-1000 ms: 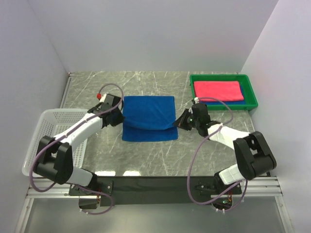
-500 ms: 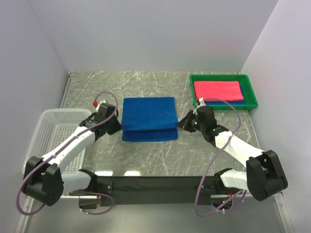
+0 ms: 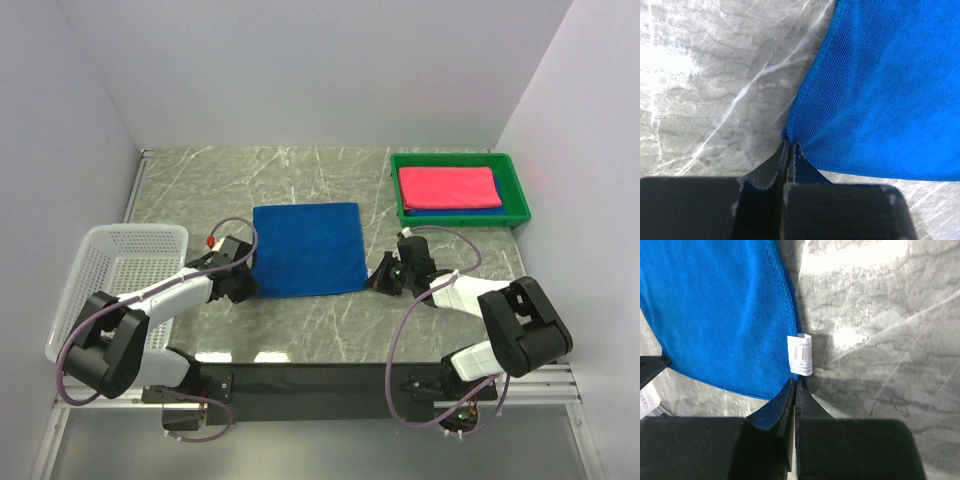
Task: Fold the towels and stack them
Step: Fold the towel
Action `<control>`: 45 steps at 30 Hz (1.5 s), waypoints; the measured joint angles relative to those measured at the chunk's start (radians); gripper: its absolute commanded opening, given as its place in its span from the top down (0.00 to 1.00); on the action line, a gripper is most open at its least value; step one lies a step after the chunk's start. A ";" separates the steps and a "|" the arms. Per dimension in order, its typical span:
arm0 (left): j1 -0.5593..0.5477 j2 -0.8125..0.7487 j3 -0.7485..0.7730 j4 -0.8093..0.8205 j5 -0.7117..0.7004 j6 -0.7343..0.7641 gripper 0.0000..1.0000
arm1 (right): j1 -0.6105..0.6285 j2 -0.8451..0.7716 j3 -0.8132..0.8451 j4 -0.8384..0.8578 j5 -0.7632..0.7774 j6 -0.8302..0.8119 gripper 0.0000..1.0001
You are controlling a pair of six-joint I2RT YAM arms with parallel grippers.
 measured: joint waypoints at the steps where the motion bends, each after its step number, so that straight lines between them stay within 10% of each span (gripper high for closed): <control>1: 0.000 0.000 -0.001 0.003 -0.002 0.000 0.98 | 0.000 0.001 0.000 0.002 0.000 0.000 1.00; 6: 0.000 0.000 -0.002 0.006 -0.005 -0.007 0.87 | 0.000 -0.003 -0.001 0.000 0.001 -0.003 0.75; 14: 0.000 -0.067 0.030 -0.077 -0.018 -0.010 0.24 | 0.000 -0.118 0.034 -0.128 0.028 -0.064 0.52; 28: 0.000 0.053 0.279 -0.063 0.003 0.047 0.63 | 0.017 0.035 0.224 -0.083 -0.043 -0.106 0.75; 45: -0.031 -0.018 -0.050 0.122 0.072 -0.013 0.60 | 0.028 0.041 0.024 -0.010 -0.159 -0.113 0.72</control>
